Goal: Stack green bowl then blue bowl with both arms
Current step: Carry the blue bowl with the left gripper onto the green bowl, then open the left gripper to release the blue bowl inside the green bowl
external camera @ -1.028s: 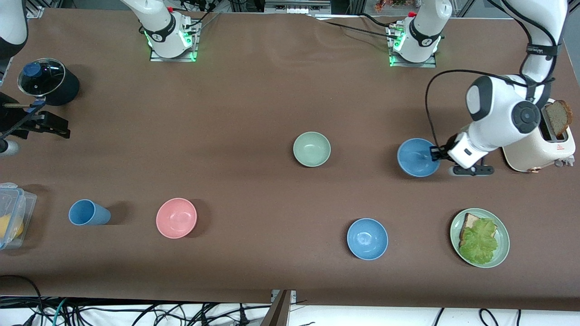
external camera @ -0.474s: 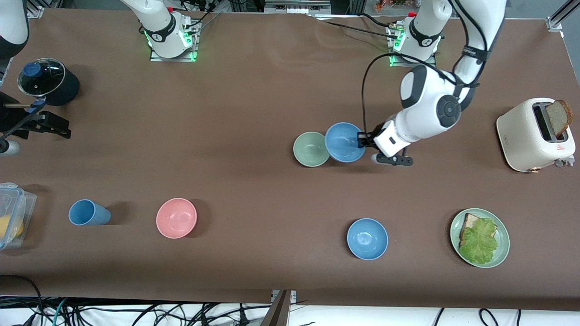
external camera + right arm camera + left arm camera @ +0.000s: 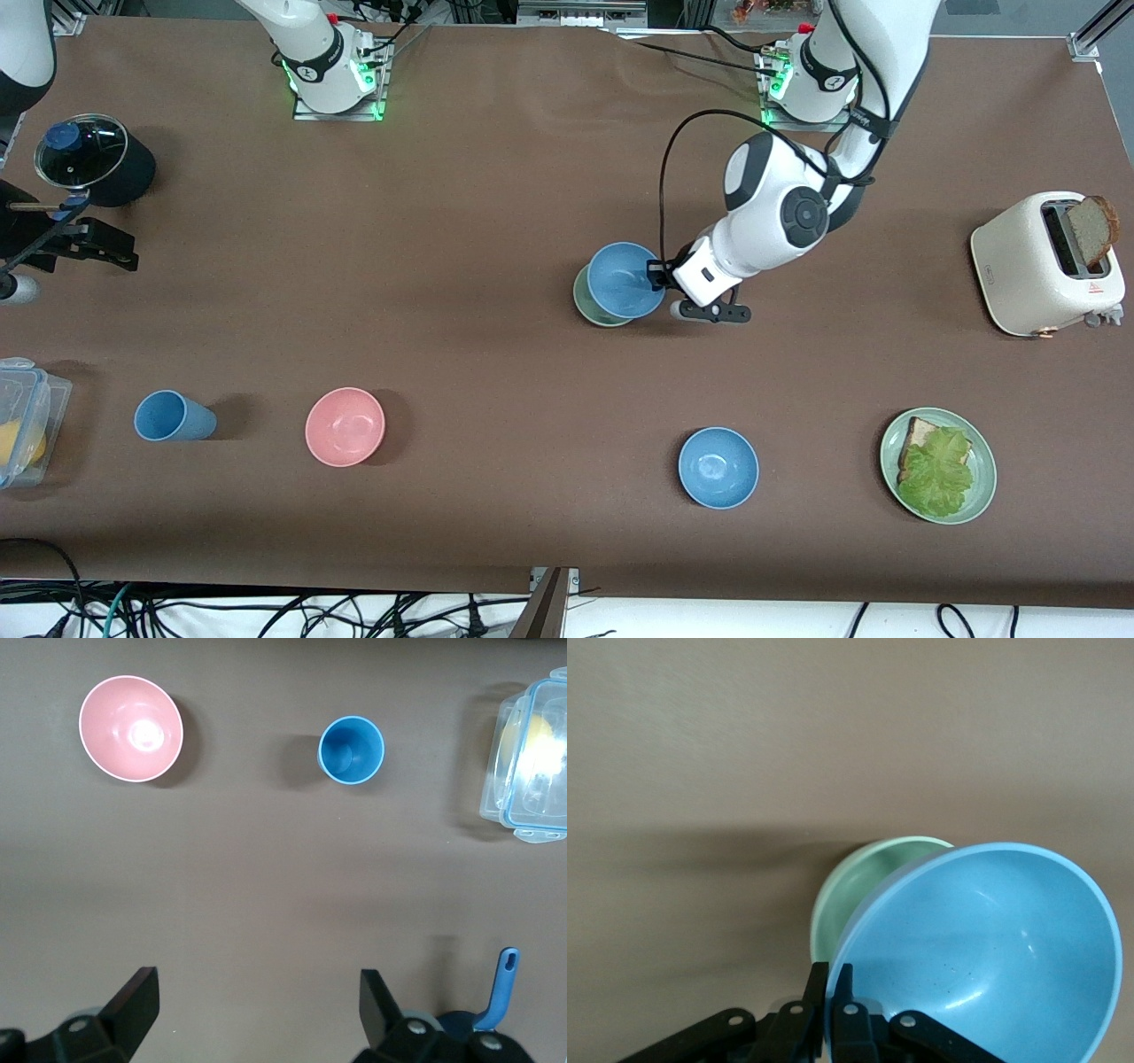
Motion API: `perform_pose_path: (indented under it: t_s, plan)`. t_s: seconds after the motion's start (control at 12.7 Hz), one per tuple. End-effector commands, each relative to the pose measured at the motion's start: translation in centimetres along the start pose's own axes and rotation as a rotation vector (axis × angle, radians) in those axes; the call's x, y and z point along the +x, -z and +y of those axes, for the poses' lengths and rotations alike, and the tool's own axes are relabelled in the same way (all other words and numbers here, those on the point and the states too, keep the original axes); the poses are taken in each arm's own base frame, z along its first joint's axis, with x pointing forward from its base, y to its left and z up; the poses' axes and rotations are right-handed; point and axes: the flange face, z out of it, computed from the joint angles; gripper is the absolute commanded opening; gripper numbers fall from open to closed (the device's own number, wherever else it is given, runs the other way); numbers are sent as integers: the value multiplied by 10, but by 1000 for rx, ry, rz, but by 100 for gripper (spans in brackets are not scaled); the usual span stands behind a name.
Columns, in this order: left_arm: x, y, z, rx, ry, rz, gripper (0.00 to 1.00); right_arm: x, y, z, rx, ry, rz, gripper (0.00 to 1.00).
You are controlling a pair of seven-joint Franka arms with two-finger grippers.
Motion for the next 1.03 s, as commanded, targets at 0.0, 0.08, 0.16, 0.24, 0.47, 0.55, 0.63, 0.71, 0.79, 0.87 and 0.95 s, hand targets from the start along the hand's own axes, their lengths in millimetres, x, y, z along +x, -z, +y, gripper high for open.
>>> perform_pose_path:
  t_s: [0.0, 0.08, 0.16, 0.24, 0.47, 0.55, 0.63, 0.71, 0.79, 0.87, 0.95]
  plan:
    - [-1, -15, 10, -4, 16, 1, 0, -3, 3, 2, -10, -6, 1, 100]
    - [-2, -18, 11, -2, 15, -4, 0, -3, 3, 2, -10, -6, 0, 100]
    - [-2, -22, 9, 1, 17, -11, 0, -3, 3, 2, -10, -6, 0, 100]
    - [-4, -27, 9, 5, 16, -18, 0, -3, 3, 2, -10, -6, 0, 100]
    - [-3, -34, 5, 29, 1, -25, 0, -3, 3, 2, -10, -7, 0, 100]
    - [-3, -36, 3, 46, -14, -23, 0, -3, 3, 2, -10, -7, 0, 100]
    - [-2, -36, 2, 48, -14, -24, 0, -3, 3, 2, -10, -6, 0, 100]
    - [-2, -36, 1, 49, -13, -23, 0, -3, 3, 2, -10, -7, 0, 100]
    - [-1, -36, 0, 49, -10, -21, 0, -3, 3, 2, -10, -7, 1, 100]
    - [-1, -36, 0, 50, -10, -21, 0, -3, 3, 2, -8, -7, 1, 100]
    - [0, -35, 0, 49, -9, -19, 0, -3, 3, 2, -10, -7, 1, 100]
